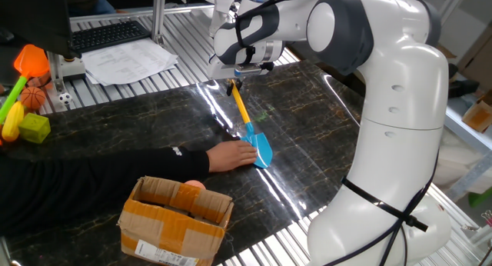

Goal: Use a shovel to scoop up an object

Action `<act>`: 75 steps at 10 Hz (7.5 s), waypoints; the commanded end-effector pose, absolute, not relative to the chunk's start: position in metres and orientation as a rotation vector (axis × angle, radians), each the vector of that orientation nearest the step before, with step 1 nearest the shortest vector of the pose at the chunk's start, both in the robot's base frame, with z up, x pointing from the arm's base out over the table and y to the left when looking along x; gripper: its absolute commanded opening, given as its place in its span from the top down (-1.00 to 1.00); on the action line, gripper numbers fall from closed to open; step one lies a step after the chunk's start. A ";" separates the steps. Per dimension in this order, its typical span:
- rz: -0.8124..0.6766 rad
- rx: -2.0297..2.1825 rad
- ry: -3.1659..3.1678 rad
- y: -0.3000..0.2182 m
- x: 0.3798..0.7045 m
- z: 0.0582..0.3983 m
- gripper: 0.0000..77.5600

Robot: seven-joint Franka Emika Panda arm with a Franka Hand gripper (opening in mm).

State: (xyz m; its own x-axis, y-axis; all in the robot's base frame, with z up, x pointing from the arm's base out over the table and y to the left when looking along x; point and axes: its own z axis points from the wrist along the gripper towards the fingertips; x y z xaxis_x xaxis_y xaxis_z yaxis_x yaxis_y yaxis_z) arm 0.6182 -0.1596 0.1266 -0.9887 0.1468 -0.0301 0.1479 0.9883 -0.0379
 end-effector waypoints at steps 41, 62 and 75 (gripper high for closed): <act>-0.114 1.110 2.843 -0.076 0.563 0.150 0.97; -0.120 1.175 2.742 -0.073 0.555 0.148 0.97; -0.152 1.094 2.709 -0.048 0.530 0.144 0.97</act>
